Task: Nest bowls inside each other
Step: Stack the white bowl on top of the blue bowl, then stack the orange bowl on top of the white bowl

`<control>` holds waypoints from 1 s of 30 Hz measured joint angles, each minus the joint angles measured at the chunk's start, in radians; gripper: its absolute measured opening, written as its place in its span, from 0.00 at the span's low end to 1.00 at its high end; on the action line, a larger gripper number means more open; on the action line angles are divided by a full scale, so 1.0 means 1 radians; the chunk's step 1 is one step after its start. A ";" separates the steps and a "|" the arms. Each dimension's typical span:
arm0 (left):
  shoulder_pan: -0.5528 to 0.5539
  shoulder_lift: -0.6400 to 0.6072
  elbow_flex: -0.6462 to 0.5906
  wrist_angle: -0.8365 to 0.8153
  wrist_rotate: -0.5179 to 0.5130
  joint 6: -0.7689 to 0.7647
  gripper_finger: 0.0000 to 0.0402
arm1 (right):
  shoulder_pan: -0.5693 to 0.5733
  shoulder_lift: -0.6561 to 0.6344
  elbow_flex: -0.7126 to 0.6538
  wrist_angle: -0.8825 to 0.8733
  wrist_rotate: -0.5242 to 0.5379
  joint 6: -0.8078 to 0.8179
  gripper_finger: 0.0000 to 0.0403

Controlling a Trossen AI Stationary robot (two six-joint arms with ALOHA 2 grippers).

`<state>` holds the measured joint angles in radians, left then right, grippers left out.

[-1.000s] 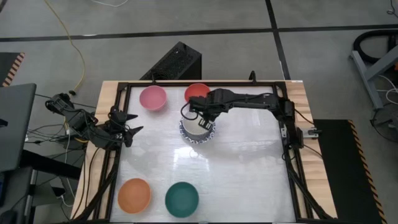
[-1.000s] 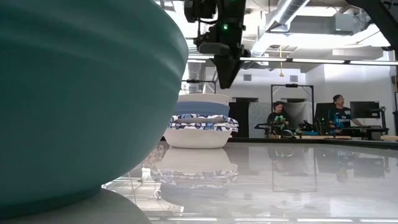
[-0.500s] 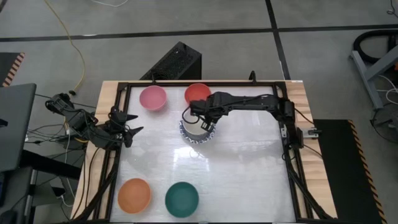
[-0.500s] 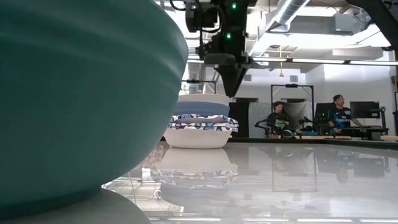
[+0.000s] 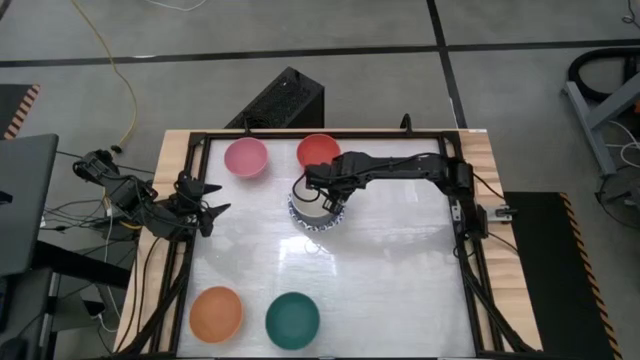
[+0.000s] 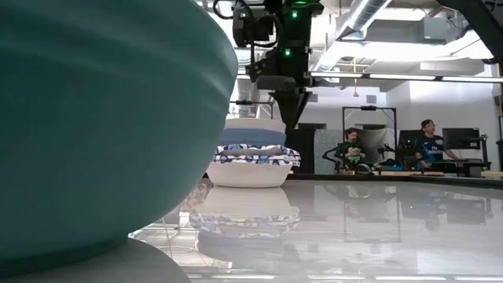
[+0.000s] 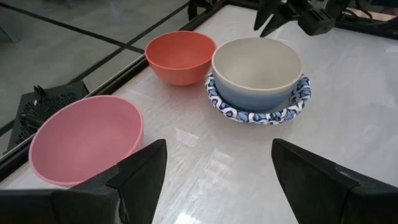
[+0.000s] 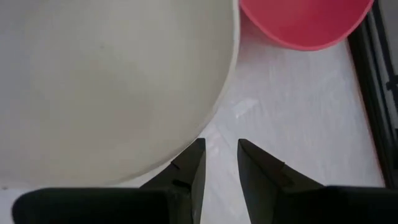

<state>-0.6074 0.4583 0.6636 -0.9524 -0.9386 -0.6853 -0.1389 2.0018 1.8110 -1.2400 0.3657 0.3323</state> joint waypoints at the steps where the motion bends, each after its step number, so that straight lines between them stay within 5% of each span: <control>1: 0.000 0.000 0.000 0.000 0.000 0.000 0.69 | 0.000 0.000 0.005 -0.006 0.007 0.004 0.28; 19: 0.000 0.000 0.000 0.000 0.000 -0.006 0.69 | -0.147 -0.001 0.115 0.052 0.080 0.211 0.28; 30: 0.000 0.000 0.000 0.000 0.000 -0.006 0.69 | -0.292 -0.001 0.115 0.112 -0.065 0.210 0.37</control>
<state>-0.6075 0.4583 0.6636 -0.9527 -0.9382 -0.6918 -0.4308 2.0006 1.9263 -1.1276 0.3009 0.5423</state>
